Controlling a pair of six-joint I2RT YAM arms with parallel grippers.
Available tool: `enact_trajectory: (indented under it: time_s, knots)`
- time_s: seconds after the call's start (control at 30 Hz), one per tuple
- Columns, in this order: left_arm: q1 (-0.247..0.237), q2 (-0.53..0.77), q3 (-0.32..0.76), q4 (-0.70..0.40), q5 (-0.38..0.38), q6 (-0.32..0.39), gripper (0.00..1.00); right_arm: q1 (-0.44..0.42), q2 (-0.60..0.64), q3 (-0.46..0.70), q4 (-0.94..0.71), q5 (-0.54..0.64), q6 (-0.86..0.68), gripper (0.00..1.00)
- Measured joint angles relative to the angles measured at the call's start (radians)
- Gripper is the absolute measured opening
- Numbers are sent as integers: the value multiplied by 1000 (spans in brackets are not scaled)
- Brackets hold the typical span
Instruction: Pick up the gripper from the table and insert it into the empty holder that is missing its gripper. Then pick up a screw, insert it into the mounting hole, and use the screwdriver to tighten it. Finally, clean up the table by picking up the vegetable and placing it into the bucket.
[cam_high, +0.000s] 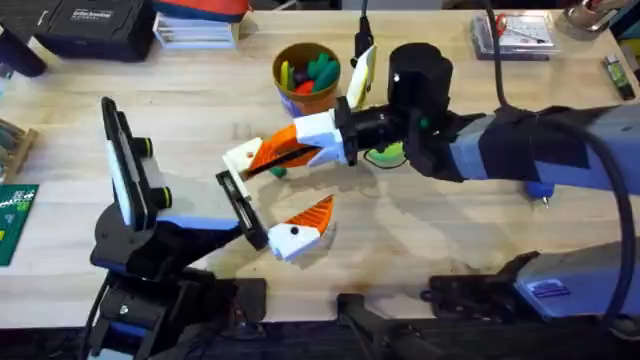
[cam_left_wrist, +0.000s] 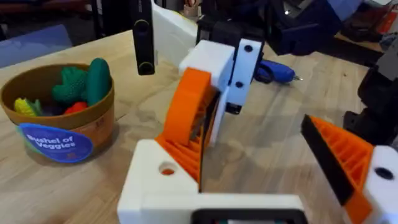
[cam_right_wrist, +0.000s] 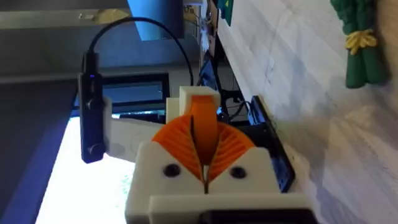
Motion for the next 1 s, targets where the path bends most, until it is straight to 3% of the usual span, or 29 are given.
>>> enact_trajectory:
  time_s: [0.37, 1.0]
  knots:
    - [0, -1, 0, 4, -23, 25, 987, 10, 13, -3, 92, 18, 4, 7]
    - [6, -1, 0, 4, -40, 28, 987, 24, 13, -3, 97, 54, -1, 34]
